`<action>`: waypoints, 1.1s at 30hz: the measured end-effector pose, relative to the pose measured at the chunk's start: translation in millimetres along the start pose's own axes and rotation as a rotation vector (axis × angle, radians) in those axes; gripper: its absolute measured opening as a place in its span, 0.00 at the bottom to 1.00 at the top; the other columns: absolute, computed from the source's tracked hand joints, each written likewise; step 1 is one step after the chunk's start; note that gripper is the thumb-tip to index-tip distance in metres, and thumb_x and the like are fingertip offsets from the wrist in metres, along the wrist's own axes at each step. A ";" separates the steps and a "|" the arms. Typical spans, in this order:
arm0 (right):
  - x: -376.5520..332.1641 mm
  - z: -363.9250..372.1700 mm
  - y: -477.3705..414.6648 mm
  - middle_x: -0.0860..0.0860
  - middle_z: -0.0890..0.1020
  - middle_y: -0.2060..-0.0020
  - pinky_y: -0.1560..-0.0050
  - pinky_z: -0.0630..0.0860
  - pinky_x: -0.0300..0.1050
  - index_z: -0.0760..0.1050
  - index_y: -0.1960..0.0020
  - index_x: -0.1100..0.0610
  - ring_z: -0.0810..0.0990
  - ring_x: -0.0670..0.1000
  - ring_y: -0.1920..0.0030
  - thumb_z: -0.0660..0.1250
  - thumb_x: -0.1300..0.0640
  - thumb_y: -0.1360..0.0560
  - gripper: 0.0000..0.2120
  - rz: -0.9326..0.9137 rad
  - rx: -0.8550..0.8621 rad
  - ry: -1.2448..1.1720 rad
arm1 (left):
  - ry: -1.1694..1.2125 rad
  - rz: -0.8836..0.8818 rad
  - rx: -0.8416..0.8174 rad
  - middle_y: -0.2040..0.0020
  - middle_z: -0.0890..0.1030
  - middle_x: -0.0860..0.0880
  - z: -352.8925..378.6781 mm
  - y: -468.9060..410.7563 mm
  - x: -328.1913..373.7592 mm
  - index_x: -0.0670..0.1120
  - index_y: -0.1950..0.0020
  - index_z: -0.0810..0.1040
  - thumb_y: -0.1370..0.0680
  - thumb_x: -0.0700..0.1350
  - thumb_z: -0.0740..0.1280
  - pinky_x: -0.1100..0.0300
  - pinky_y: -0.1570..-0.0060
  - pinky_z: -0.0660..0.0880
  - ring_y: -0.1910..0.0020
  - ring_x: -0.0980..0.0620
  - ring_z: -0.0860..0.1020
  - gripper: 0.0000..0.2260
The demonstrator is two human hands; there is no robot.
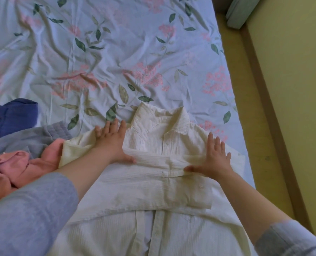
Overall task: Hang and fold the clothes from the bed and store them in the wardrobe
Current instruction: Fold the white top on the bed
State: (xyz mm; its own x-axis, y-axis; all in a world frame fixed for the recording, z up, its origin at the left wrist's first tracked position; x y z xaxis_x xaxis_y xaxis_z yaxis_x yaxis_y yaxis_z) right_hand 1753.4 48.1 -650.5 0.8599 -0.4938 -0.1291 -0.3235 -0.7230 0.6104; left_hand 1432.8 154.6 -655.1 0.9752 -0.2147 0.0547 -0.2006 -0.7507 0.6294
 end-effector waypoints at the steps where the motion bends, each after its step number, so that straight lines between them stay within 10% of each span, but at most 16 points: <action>1: 1.0 2.3 -6.9 0.54 0.35 0.22 0.26 0.41 0.66 0.24 0.25 0.49 0.35 0.57 0.22 0.75 0.27 0.47 0.75 0.010 -0.023 0.025 | -0.041 -0.029 -0.020 0.21 0.37 0.45 1.5 -5.7 -2.3 0.47 0.23 0.30 0.44 0.77 0.69 0.36 0.27 0.38 0.22 0.42 0.39 0.67; 5: -3.6 11.5 -27.0 0.53 0.41 0.21 0.26 0.38 0.68 0.23 0.25 0.51 0.38 0.55 0.21 0.74 0.25 0.50 0.77 -0.030 -0.040 0.100 | -0.120 -0.076 -0.036 0.24 0.57 0.43 3.8 -21.2 -7.6 0.44 0.22 0.41 0.51 0.78 0.69 0.36 0.28 0.45 0.25 0.41 0.58 0.70; 9: -6.5 0.1 -38.8 0.55 0.65 0.30 0.27 0.55 0.62 0.42 0.22 0.52 0.63 0.58 0.28 0.74 0.25 0.50 0.70 -0.098 -0.021 0.177 | -0.016 -0.030 -0.057 0.36 0.72 0.46 9.4 -26.2 -8.2 0.45 0.34 0.63 0.51 0.74 0.75 0.50 0.38 0.70 0.37 0.45 0.72 0.55; 12: -0.2 -11.9 -40.8 0.52 0.68 0.35 0.34 0.65 0.56 0.57 0.29 0.52 0.67 0.56 0.34 0.74 0.25 0.51 0.60 -0.110 -0.004 0.225 | 0.073 -0.010 -0.098 0.37 0.73 0.47 9.2 -24.2 -10.9 0.45 0.33 0.66 0.48 0.70 0.77 0.54 0.43 0.73 0.40 0.47 0.74 0.51; 16: 6.7 -9.1 -36.9 0.53 0.62 0.29 0.28 0.55 0.61 0.43 0.23 0.51 0.62 0.56 0.27 0.75 0.26 0.50 0.69 -0.069 -0.034 0.191 | 0.105 0.006 -0.114 0.41 0.77 0.50 6.0 -22.3 -8.2 0.49 0.37 0.73 0.44 0.66 0.79 0.56 0.44 0.75 0.44 0.50 0.76 0.41; 20: -2.4 0.5 -25.9 0.44 0.77 0.57 0.47 0.70 0.47 0.65 0.36 0.51 0.76 0.50 0.55 0.76 0.31 0.45 0.46 -0.096 -0.088 0.159 | 0.130 0.018 -0.164 0.46 0.79 0.52 12.0 -18.0 -3.2 0.49 0.42 0.75 0.39 0.63 0.77 0.56 0.47 0.76 0.49 0.51 0.77 0.31; 33: -15.5 -94.9 -7.3 0.48 0.83 0.58 0.55 0.77 0.47 0.81 0.49 0.53 0.81 0.52 0.56 0.79 0.46 0.36 0.20 -0.112 0.013 -0.084 | 0.202 0.106 0.033 0.60 0.76 0.57 -88.3 -4.7 15.4 0.55 0.61 0.71 0.32 0.57 0.75 0.59 0.61 0.70 0.59 0.53 0.74 0.13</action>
State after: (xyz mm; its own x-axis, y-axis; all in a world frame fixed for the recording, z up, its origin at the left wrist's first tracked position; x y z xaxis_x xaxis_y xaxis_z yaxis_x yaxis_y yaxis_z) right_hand 1779.8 107.0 -578.8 0.8548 -0.4482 -0.2614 -0.2330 -0.7818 0.5784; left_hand 1457.1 210.0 -588.7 0.9468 -0.1661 0.2757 -0.3026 -0.7512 0.5866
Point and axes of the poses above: each hand's wrist, its own y-axis away from the middle knuckle, its own z-axis out of the palm, x = y × z, the point moved 7 cm from there along -y, towards the middle knuckle
